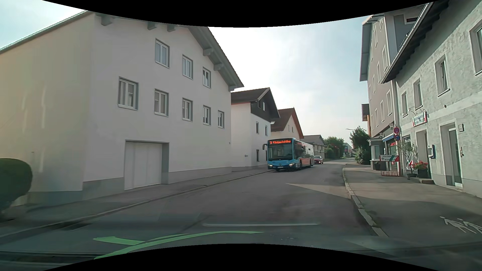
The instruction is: Follow the waypoints while adhering to traffic rules and regulations
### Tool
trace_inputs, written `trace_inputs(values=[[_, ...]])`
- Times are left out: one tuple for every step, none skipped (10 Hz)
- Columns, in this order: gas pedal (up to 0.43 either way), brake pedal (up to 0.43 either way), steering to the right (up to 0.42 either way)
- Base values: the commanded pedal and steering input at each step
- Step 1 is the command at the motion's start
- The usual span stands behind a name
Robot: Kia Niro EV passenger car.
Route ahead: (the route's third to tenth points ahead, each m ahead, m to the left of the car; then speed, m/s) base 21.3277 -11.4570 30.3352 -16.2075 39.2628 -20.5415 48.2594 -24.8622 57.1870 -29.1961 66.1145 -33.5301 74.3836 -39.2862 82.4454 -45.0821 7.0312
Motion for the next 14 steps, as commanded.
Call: trace_inputs(values=[[0.209,0.000,0.248],[0.220,0.000,0.233],[0.228,0.000,0.218],[0.240,0.000,0.203],[0.240,0.000,0.185],[0.240,0.000,0.168],[0.248,0.000,0.146],[0.260,0.000,0.119],[0.268,0.000,0.099],[0.268,0.000,0.085],[0.268,0.000,0.071],[0.268,0.000,0.059],[0.268,0.000,0.051],[0.268,0.000,0.049]])
